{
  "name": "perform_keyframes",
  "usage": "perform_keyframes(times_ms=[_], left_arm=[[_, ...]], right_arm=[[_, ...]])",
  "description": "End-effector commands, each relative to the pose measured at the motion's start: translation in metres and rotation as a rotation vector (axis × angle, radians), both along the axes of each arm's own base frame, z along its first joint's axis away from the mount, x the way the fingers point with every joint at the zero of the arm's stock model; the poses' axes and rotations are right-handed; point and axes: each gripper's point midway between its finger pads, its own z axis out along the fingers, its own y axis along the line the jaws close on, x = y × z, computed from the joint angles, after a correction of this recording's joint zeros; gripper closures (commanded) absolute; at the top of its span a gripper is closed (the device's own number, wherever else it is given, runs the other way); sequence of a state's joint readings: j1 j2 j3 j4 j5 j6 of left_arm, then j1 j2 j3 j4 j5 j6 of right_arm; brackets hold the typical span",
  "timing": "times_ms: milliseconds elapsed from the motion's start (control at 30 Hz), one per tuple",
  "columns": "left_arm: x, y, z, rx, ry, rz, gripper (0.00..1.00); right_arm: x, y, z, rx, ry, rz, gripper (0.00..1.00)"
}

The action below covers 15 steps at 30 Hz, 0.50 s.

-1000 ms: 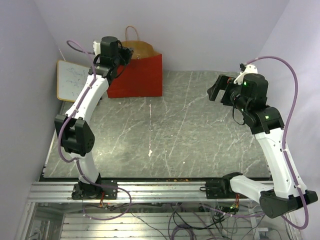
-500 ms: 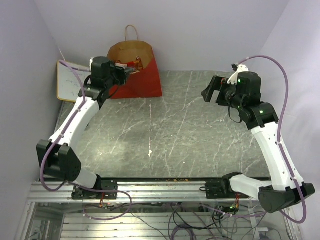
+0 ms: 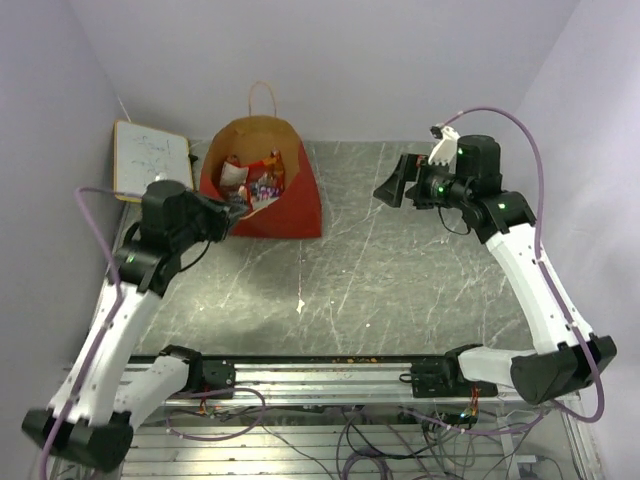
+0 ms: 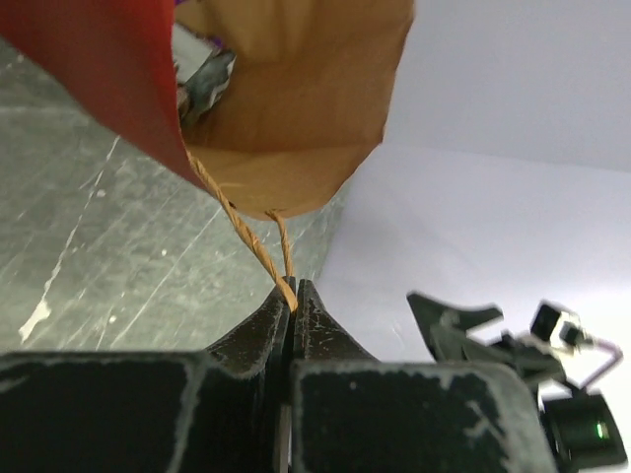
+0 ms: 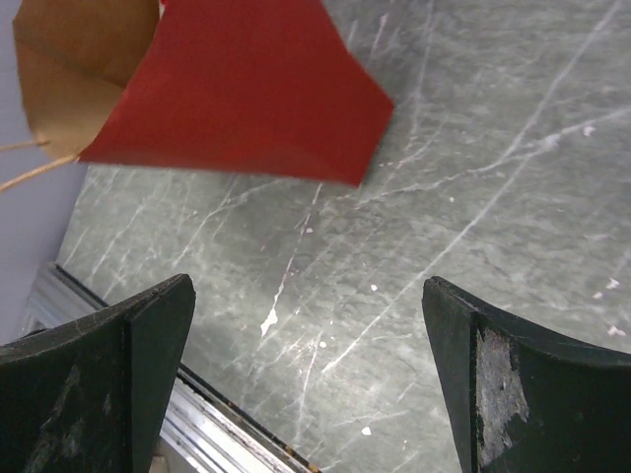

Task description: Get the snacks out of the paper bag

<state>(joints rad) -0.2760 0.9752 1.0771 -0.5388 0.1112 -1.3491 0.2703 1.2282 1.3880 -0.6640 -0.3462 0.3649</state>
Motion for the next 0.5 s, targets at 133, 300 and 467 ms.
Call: perform_keyframes(times_ms=[133,300,467], left_arm=[[-0.096,0.040,-0.017,0.065,0.068,0.058,0.93],[-0.127,0.057,-0.027,0.059,0.091,0.118,0.93],[-0.137,0.059,-0.032,0.032,0.090,0.130,0.93]], right_arm=[[0.006,0.076,0.013,0.062,-0.066,0.251,0.00],[0.006,0.149,0.021,0.129,-0.095,0.373,0.00],[0.035,0.205,0.033,0.189,-0.125,0.410,0.02]])
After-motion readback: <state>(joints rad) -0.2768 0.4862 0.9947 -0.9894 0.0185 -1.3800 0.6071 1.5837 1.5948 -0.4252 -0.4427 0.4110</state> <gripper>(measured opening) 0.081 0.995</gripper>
